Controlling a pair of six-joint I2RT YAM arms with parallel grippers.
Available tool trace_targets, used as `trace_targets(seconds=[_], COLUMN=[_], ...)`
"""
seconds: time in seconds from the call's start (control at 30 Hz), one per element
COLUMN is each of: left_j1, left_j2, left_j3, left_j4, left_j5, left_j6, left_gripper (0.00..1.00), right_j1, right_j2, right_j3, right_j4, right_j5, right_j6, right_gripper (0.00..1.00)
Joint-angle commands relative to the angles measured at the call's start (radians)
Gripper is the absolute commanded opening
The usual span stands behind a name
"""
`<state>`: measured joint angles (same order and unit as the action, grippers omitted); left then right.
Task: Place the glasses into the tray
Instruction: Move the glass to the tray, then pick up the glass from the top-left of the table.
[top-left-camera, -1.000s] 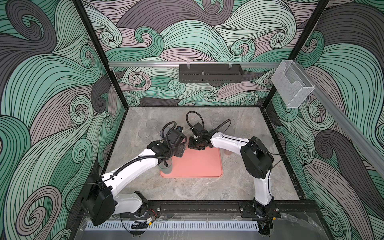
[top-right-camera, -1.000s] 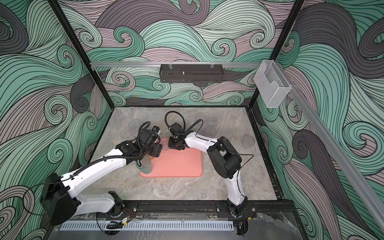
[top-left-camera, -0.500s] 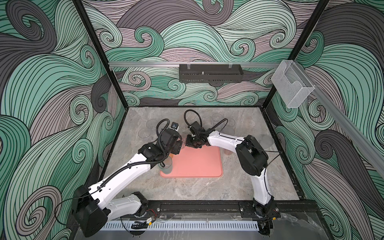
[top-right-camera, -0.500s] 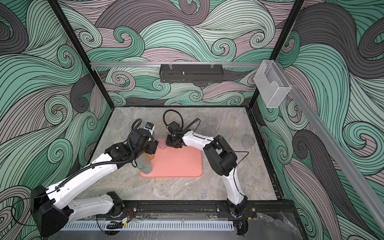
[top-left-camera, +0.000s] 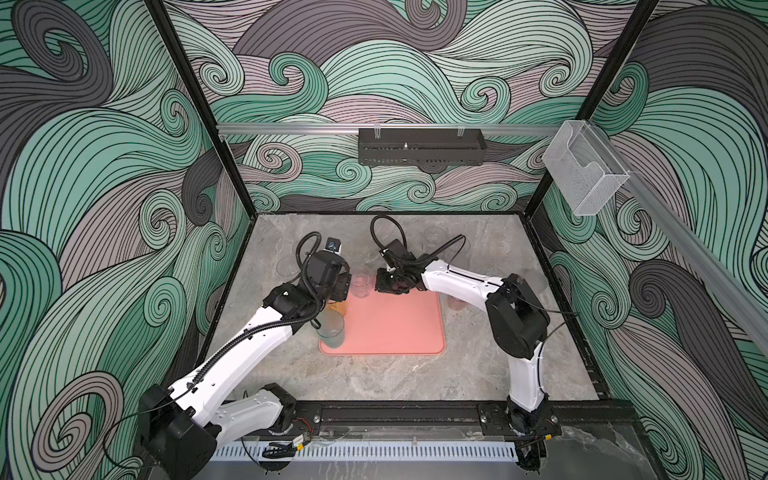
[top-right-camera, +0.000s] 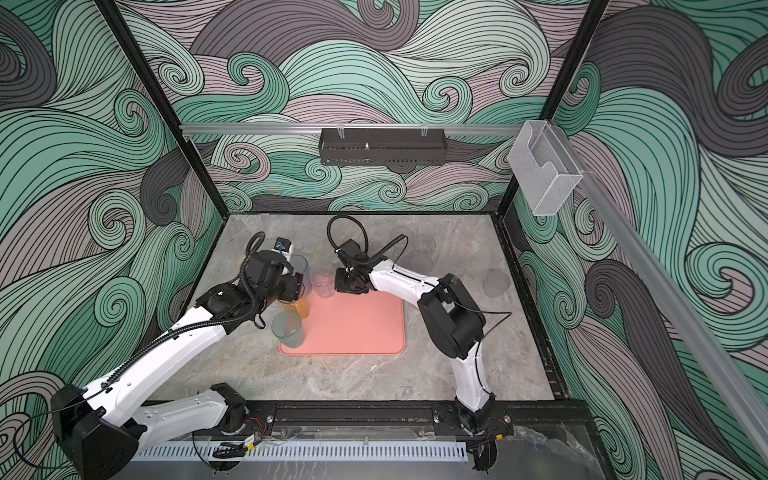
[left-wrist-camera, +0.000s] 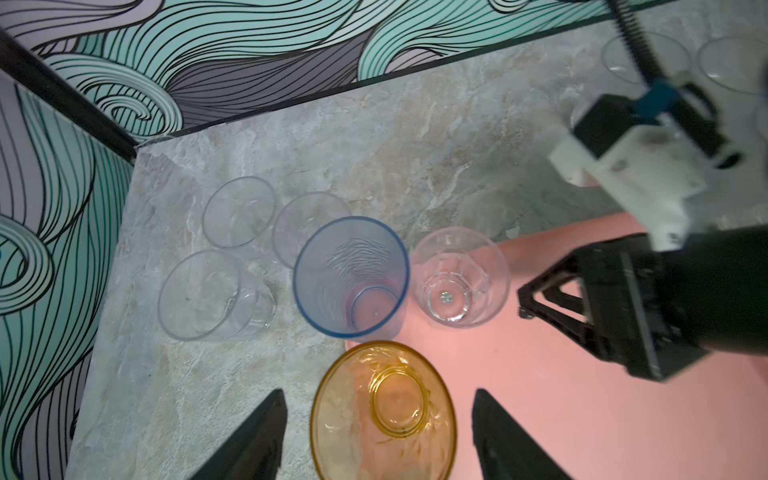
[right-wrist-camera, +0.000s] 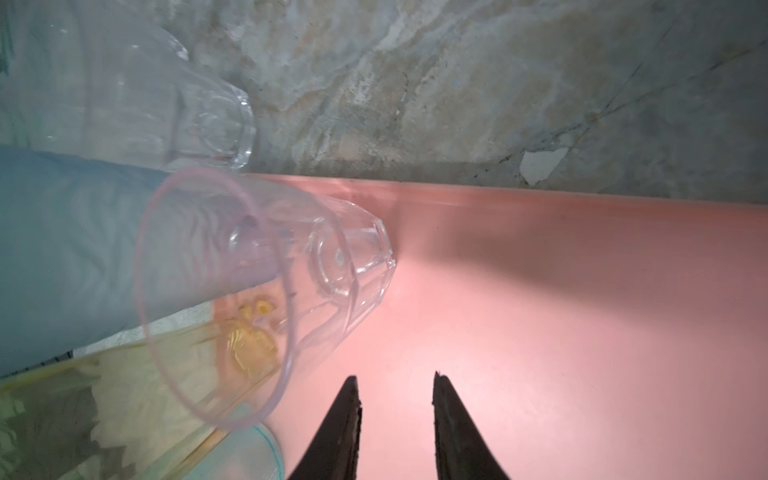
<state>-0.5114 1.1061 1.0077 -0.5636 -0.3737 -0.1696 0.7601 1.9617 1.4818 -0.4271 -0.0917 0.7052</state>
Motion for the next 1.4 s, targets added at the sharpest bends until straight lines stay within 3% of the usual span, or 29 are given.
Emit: trace_targets(seconds=[0.0,0.23,0.43,0.63,0.9,1.0,1.13,1.37], left_j1=[0.075,0.231,0.393,0.520,0.537,0.542,0.542,0.541], left_j2=[-0.017,0.031,0.126,0.266,0.546,0.623,0.659,0.729], left_j3=[0.069,0.087,0.111,0.174,0.366,0.429,0.442,0.482], left_j4=[-0.044,-0.055,-0.010,-0.018,-0.208,-0.258,-0.239,-0.213], left_j5=[0.023,0.038,0.191,0.294,0.274,0.247,0.218,0.248], left_j6=[-0.015,-0.036,-0.146,-0.151,-0.014,0.028,0.051,0.090], left_gripper=[0.71,0.68,0.65,0.62,0.56,0.52,0.52,0.48], right_j1=[0.005,0.006,0.007,0.006,0.008,0.019,0.047,0.080], right_j2=[-0.088,-0.161,-0.187,-0.239,-0.246,-0.254,-0.267,-0.266], right_j3=[-0.037,-0.060,-0.071,-0.120,-0.129,-0.127,-0.117,-0.114], right_j4=[-0.050,-0.124,-0.141,-0.121,-0.118,-0.137,-0.166,-0.165], right_j5=[0.037,0.033,0.026,0.032,-0.010,0.007,0.040,0.032], right_j6=[-0.061,-0.141,-0.178,-0.179,-0.188,-0.204,-0.236,-0.245], right_gripper=[0.32,0.32,0.32,0.32,0.33,0.39,0.48,0.49])
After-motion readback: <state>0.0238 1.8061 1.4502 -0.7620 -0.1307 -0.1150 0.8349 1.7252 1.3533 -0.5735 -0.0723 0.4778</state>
